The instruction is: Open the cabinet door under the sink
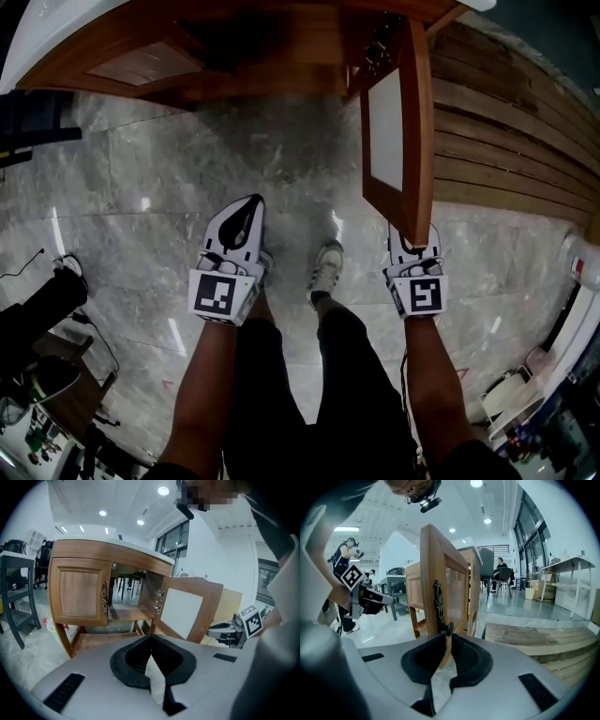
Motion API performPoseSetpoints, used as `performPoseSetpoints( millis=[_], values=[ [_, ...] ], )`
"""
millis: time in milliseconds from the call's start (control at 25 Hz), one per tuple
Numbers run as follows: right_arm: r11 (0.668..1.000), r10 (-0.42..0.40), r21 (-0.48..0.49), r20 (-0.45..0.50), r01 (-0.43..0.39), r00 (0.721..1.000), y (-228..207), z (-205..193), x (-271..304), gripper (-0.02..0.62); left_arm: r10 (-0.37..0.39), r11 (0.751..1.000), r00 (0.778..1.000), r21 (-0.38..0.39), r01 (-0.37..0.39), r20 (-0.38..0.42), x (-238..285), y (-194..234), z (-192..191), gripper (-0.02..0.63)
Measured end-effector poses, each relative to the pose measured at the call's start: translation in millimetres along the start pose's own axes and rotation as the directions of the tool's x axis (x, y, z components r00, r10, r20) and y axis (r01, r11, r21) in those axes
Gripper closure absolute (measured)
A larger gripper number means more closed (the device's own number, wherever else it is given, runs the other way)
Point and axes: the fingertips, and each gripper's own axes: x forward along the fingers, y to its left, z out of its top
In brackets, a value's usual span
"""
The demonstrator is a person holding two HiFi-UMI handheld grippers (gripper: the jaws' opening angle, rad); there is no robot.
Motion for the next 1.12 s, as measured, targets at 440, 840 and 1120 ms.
performPoseSetpoints(
  millis=[440, 840, 1120],
  values=[
    [0.988, -0.146, 0.056, 0.01, 0.146, 0.989, 14.3, 4.2, -35.6, 0.558, -0.044, 0.999, 0.999, -0.008, 0.044, -0.018, 2.4, 2.3, 4.7, 0.584],
    [0.991, -0.117, 0.08, 0.085, 0.111, 0.989, 66.5, 57.1, -39.9, 0.572, -0.092, 0.995, 0.996, -0.033, 0.091, -0.019, 9.3, 14.8, 16.3, 0.584],
    [0.986, -0.119, 0.135, 0.142, 0.1, 0.983, 87.5, 93.8, 0.8, 0.572, -0.097, 0.995, 0.995, -0.018, 0.096, -0.015, 8.5, 49.3, 27.0, 0.584]
  ],
)
